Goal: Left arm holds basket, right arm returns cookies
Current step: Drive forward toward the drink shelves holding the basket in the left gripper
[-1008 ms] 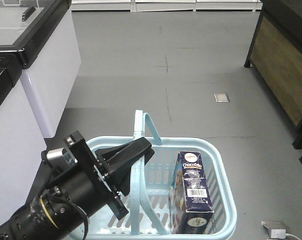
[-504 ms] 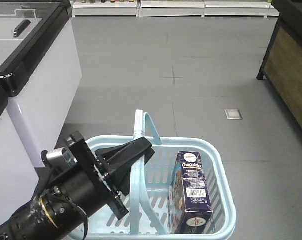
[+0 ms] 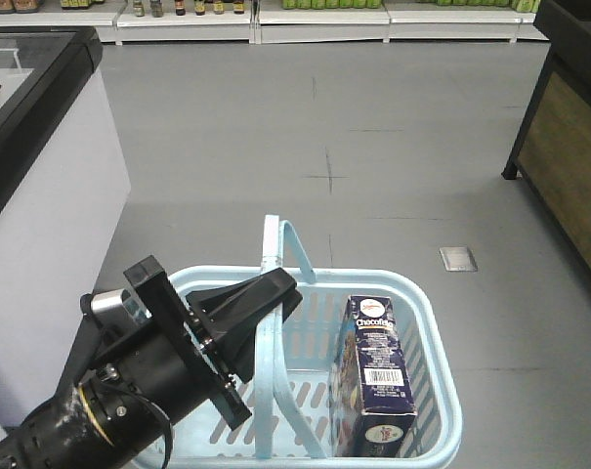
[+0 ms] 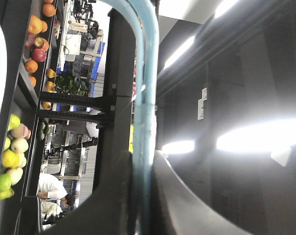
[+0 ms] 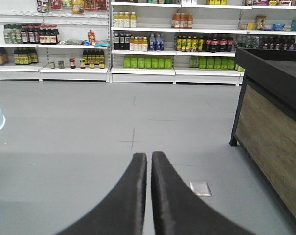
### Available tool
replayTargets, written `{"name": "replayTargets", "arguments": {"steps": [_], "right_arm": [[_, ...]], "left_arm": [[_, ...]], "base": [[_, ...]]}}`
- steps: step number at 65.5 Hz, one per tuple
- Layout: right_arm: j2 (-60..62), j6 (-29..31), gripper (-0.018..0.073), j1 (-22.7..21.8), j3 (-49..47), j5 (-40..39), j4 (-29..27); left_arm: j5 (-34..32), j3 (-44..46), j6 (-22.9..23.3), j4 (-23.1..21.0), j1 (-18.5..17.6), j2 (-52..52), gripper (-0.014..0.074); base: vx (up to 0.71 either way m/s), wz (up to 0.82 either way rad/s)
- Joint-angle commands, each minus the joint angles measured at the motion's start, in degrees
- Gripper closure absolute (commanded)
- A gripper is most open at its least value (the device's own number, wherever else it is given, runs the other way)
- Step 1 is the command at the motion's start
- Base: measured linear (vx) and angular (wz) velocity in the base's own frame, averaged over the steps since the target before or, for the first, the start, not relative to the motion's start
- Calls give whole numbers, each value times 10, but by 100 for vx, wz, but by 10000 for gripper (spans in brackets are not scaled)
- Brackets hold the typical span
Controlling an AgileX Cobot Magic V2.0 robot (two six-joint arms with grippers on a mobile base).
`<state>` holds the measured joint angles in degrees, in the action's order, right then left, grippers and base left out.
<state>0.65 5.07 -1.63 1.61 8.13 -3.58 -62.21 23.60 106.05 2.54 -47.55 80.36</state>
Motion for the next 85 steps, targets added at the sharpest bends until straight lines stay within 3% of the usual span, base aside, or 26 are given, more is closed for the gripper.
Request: {"name": "replayTargets", "arguments": {"steps": [1,85], "right_arm": [[7,5,562,0,10,-43,2],[7,5,562,0,10,-43,2]], "left_arm": [[-165,14,1,-6,-4,-19,599],[-165,14,1,-6,-4,-19,599]], "base": [[49,-5],[53,2]]}}
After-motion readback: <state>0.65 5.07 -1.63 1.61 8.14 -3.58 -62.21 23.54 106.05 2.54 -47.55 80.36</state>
